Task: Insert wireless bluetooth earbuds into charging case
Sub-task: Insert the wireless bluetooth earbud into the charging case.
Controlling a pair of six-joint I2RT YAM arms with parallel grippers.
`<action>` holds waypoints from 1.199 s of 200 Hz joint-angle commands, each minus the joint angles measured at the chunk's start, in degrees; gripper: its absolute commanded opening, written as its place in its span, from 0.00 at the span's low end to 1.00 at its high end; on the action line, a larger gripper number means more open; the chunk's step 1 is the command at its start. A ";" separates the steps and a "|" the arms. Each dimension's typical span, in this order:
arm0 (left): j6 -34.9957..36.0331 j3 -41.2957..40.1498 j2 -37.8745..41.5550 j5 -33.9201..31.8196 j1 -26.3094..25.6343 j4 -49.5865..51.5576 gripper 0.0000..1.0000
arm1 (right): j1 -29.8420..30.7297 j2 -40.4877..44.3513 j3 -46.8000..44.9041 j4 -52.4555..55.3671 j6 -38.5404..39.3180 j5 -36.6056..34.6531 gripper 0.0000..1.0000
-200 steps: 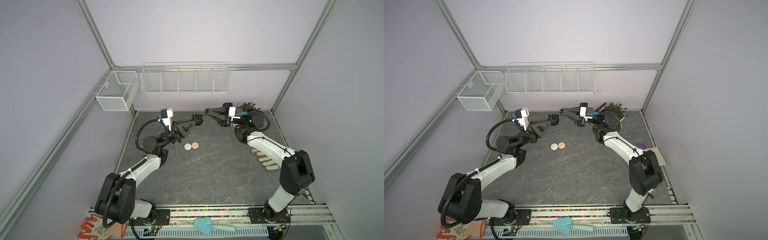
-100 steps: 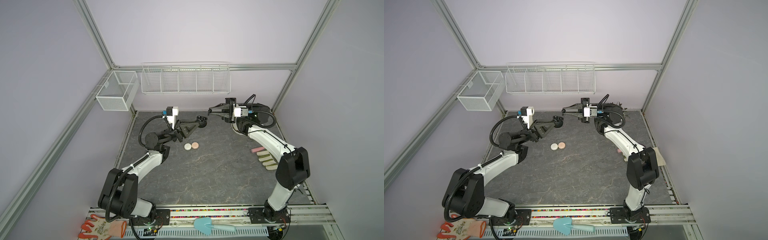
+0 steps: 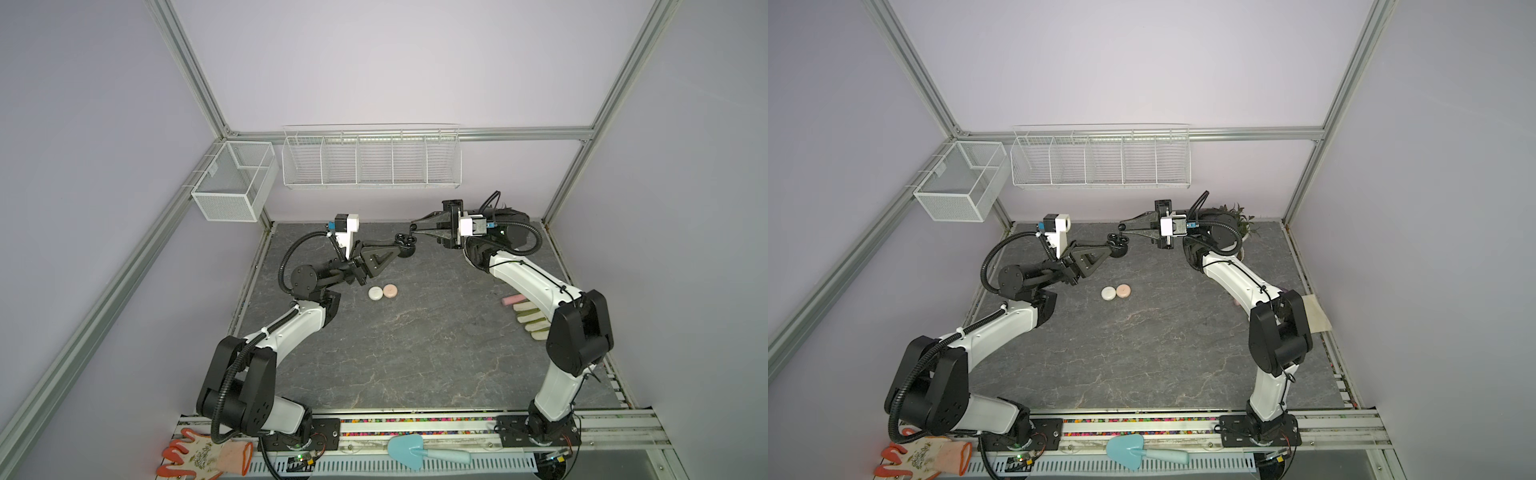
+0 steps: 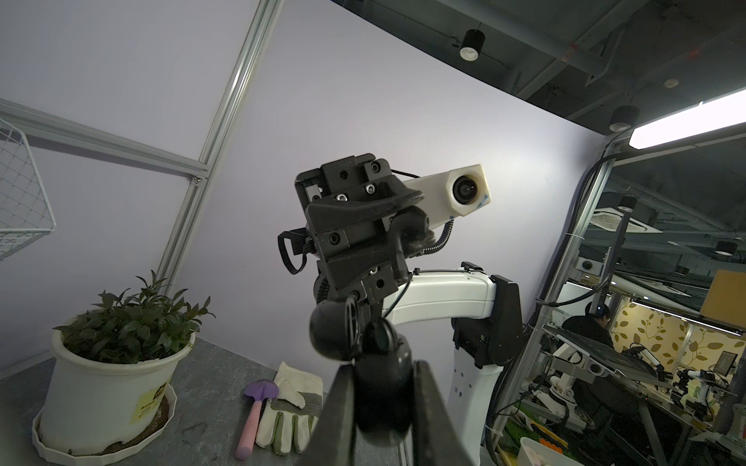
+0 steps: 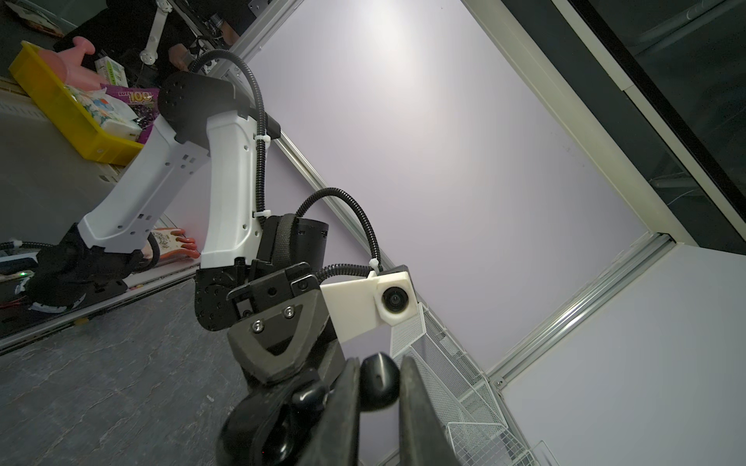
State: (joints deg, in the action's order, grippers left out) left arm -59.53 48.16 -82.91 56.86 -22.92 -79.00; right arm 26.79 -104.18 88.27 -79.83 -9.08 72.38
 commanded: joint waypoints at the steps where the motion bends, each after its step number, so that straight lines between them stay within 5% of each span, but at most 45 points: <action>1: -0.33 1.52 0.62 0.99 -0.21 -2.30 0.00 | 0.53 -0.23 -0.86 -2.35 1.38 2.25 0.06; 240: 1.14 1.06 1.90 0.88 -0.25 -2.30 0.00 | 1.61 3.01 -7.39 -2.26 -1.62 1.49 0.06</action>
State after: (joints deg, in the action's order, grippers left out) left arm -58.67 48.16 -82.70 57.17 -22.90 -78.72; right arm 27.97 -103.20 82.08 -80.47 -9.45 72.14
